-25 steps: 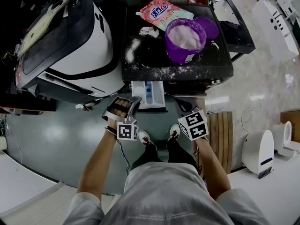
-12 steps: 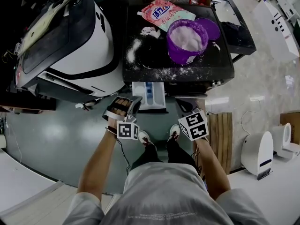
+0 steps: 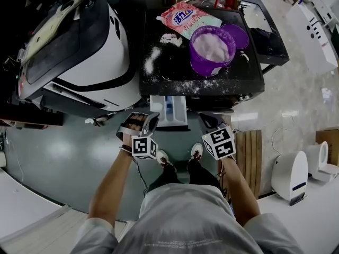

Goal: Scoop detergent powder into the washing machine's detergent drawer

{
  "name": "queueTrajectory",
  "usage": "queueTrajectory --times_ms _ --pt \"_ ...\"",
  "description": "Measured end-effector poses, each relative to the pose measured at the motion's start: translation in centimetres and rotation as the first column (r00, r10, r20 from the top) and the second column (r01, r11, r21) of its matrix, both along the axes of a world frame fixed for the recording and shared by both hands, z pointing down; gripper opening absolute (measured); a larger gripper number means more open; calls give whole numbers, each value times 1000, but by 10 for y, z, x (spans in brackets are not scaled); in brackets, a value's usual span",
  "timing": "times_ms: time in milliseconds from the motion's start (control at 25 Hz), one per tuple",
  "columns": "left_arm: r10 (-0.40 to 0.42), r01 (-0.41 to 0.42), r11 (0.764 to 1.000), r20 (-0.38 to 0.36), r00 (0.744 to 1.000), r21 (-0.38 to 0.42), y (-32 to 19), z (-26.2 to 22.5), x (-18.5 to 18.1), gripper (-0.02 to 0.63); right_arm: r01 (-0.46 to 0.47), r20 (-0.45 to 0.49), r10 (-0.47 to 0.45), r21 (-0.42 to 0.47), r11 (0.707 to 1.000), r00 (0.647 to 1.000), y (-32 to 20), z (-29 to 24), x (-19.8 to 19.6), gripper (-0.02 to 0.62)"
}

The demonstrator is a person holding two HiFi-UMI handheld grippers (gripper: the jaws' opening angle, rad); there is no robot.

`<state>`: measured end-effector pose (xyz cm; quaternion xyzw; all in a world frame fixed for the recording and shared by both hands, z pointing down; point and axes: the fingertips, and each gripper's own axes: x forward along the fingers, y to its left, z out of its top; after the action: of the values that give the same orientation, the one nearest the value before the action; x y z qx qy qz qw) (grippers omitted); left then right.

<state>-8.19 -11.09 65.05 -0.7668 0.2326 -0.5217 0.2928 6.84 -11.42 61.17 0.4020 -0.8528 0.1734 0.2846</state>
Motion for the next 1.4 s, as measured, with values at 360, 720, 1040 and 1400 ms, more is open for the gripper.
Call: queueTrajectory --times_ms 360,720,1040,1400 --pt "-52 51 997 -13 999 -50 2 1 -4 14 13 -3 -13 18 1000 1000 -8 -8 -3 5" --pt "-409 250 903 -526 745 -349 -14 -56 -18 14 15 31 -19 103 995 999 -33 -51 -9 5" --pt "-493 234 870 -789 367 -434 -32 -142 -43 14 11 88 -32 231 973 996 -61 -115 -14 5" --pt "-405 267 899 -891 205 -347 -53 -233 -70 14 49 81 -89 405 913 993 -84 -198 -26 5"
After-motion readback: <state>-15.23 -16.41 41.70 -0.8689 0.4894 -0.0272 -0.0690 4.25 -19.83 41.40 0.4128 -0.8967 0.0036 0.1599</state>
